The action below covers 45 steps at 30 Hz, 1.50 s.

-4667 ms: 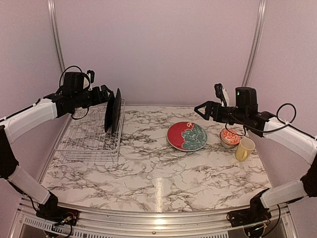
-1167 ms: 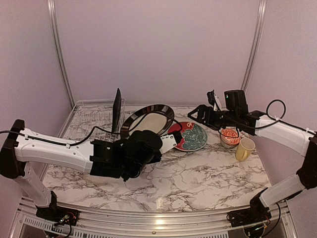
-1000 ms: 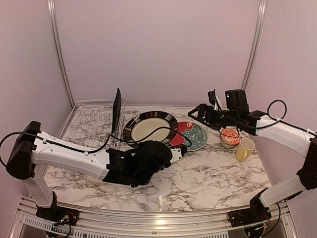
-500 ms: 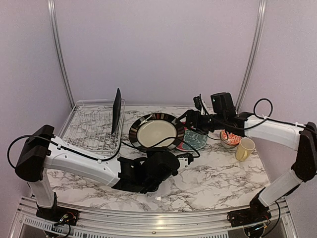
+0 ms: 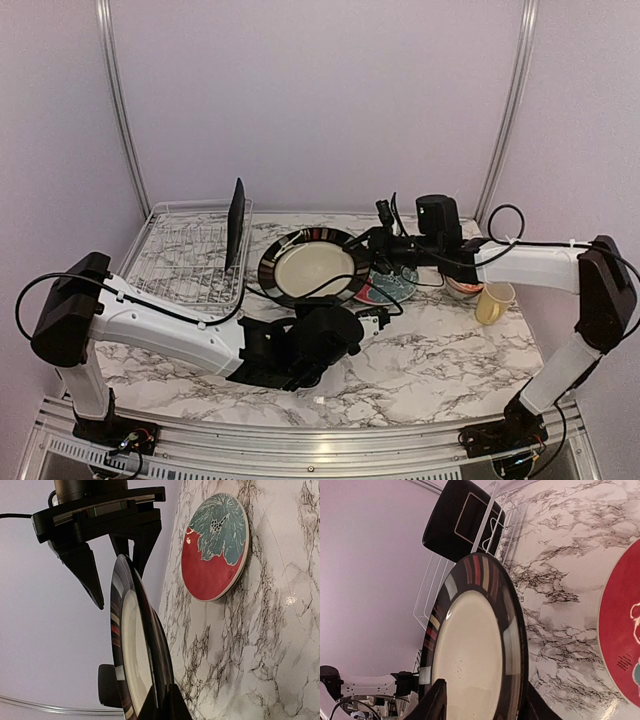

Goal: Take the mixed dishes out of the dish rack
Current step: Pass from the left arm to the right, then place the plate with another plate.

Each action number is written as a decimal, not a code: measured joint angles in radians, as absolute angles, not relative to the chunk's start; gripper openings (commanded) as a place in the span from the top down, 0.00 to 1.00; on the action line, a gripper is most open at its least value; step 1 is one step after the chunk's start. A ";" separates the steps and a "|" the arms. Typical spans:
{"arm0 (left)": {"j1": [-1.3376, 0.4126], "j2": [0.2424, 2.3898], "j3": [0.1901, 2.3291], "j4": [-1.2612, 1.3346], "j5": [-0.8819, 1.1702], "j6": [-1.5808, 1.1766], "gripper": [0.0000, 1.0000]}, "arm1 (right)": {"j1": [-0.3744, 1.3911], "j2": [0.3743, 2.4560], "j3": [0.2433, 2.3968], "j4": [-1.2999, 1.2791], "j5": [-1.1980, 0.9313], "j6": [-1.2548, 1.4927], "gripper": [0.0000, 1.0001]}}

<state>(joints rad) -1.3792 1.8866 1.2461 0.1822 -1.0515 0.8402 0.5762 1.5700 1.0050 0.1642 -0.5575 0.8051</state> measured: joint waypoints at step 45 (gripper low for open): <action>-0.623 1.156 1.260 -0.204 -0.027 -0.063 0.01 | 0.244 1.578 0.905 0.124 -0.563 0.765 1.00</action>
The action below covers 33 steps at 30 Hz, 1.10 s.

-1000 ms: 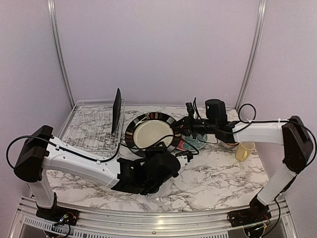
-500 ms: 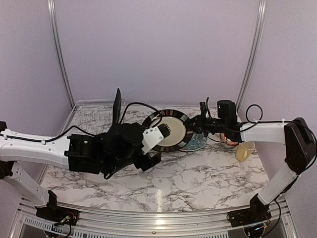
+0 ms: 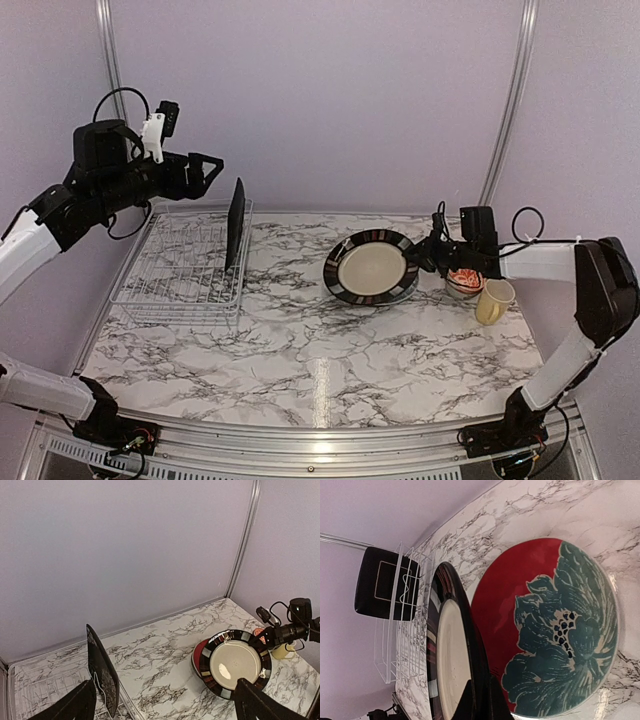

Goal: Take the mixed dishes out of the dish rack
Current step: Place the plate with another plate.

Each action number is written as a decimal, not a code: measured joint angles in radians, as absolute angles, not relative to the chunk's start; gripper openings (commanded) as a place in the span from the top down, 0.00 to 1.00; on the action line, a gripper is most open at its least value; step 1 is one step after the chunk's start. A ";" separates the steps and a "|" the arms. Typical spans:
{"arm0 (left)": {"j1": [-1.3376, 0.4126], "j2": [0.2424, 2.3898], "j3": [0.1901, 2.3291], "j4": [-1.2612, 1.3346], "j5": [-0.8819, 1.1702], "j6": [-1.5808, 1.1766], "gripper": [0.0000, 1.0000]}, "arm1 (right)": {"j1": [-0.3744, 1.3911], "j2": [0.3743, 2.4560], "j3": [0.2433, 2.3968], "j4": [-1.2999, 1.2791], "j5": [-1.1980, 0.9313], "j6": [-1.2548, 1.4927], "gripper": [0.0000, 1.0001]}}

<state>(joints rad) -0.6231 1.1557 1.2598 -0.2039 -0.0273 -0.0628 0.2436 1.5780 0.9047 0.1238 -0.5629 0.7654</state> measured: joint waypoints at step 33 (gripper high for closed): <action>-0.210 1.124 1.068 -0.101 0.123 -0.261 0.01 | 0.122 1.900 1.201 -0.147 -0.593 0.482 0.79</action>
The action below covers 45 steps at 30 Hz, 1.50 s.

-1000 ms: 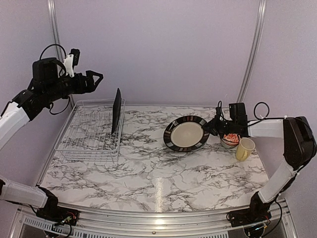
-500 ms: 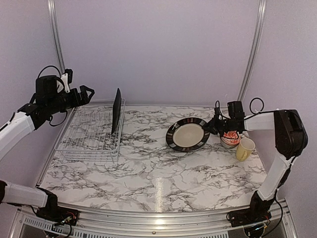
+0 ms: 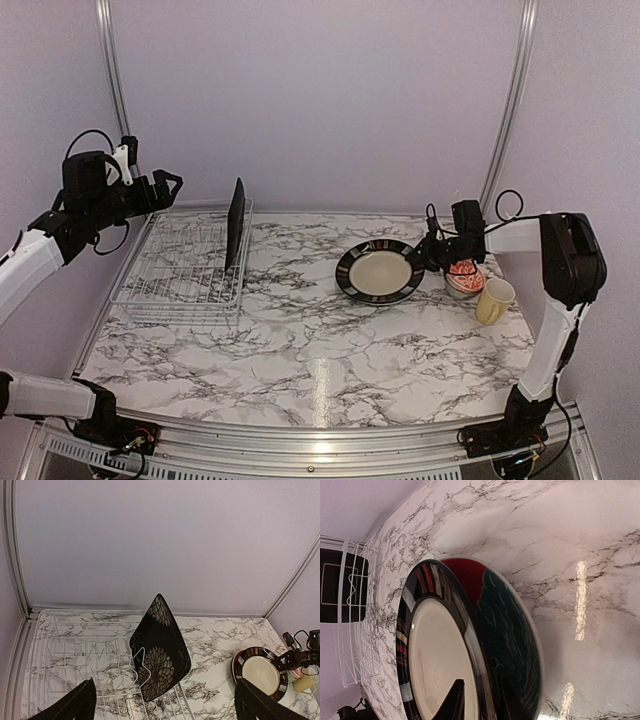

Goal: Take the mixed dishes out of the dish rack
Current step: Place the plate with another plate, then grab the plate from the dish rack.

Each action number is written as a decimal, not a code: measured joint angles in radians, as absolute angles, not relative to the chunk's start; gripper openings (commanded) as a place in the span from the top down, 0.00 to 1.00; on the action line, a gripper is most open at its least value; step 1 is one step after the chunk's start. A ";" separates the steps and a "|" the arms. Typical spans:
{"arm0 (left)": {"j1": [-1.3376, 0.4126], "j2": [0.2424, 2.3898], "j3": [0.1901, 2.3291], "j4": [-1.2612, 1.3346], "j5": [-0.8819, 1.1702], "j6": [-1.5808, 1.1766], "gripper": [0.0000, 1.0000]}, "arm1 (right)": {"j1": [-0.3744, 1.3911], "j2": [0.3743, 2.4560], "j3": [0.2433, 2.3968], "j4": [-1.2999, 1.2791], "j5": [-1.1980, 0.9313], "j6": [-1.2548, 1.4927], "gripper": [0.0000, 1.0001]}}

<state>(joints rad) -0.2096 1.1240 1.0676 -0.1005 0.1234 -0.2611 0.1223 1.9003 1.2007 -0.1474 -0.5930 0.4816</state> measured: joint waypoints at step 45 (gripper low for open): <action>-0.124 1.338 1.054 -0.065 0.472 -0.387 0.11 | 0.501 1.659 1.254 -0.400 -0.112 0.237 0.19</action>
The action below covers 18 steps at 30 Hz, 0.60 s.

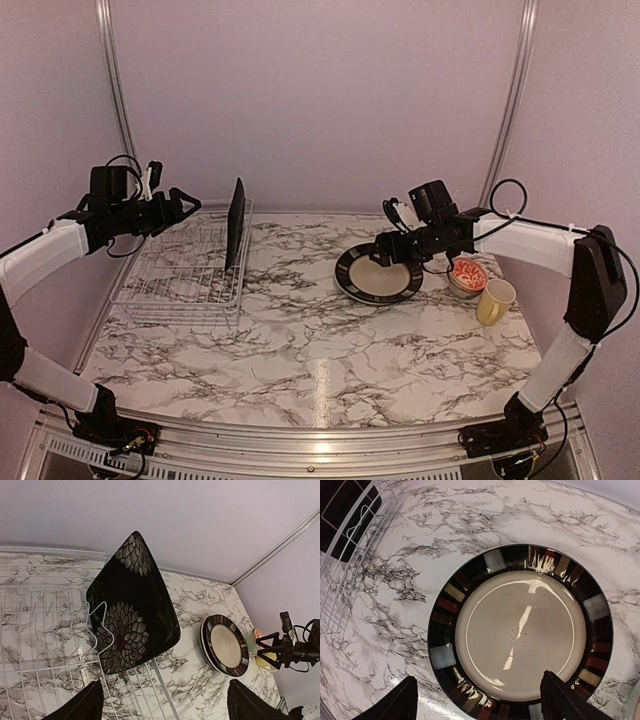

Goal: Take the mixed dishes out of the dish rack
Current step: Grab the plate from the dish rack.

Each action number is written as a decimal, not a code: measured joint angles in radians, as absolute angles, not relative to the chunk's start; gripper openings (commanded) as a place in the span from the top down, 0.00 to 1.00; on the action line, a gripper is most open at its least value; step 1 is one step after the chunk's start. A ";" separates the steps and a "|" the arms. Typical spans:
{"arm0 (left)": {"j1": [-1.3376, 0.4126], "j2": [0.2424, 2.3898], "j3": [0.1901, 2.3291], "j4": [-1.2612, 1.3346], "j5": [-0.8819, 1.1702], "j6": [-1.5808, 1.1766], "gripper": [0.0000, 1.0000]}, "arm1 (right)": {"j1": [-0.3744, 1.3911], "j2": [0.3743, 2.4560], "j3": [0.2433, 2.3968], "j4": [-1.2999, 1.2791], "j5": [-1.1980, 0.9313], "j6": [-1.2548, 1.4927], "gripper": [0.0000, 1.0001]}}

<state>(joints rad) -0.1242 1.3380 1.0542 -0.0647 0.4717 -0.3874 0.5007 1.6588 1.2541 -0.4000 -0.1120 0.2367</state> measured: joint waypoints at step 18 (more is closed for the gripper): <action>-0.377 1.367 1.093 -0.065 0.270 -0.340 0.13 | 0.646 1.512 1.037 -0.146 -0.109 0.313 0.06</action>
